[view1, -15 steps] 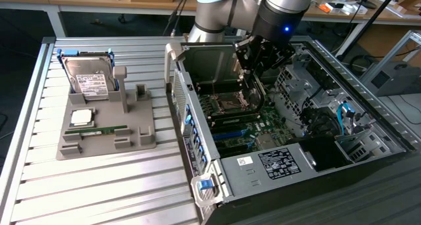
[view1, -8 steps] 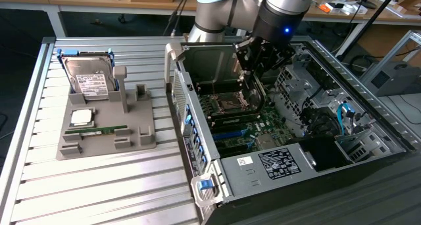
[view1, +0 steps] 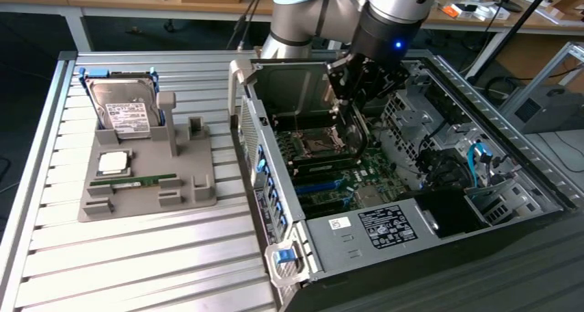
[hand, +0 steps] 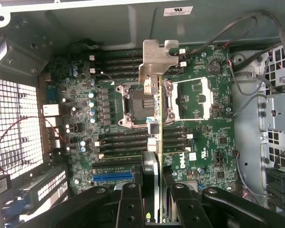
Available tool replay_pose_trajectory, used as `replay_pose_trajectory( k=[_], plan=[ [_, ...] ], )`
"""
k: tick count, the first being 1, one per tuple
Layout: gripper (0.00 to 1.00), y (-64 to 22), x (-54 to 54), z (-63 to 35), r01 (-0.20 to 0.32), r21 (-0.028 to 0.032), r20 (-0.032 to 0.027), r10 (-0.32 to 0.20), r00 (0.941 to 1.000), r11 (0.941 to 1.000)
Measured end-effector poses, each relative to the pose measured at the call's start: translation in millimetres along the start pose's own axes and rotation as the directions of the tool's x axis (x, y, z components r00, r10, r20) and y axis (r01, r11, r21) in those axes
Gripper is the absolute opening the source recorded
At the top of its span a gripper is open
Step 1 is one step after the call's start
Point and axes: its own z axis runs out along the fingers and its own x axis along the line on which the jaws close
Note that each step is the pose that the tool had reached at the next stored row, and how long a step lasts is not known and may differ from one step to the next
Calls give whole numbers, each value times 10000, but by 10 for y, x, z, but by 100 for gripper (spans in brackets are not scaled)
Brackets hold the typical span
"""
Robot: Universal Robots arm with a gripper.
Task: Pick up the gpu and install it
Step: 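Pick up the gpu and move the gpu toward the slot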
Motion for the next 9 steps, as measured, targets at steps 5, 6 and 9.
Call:
replay_pose_trajectory(
  k=[5, 6, 9],
  plan=[
    [27, -2, -9, 26, 0, 0, 0, 0, 10000, 10000],
    [27, -2, -11, 34, -1, 0, 0, 1, 10000, 10000],
    [27, -3, -17, 60, 0, 0, 0, 0, 10000, 10000]
  ],
)
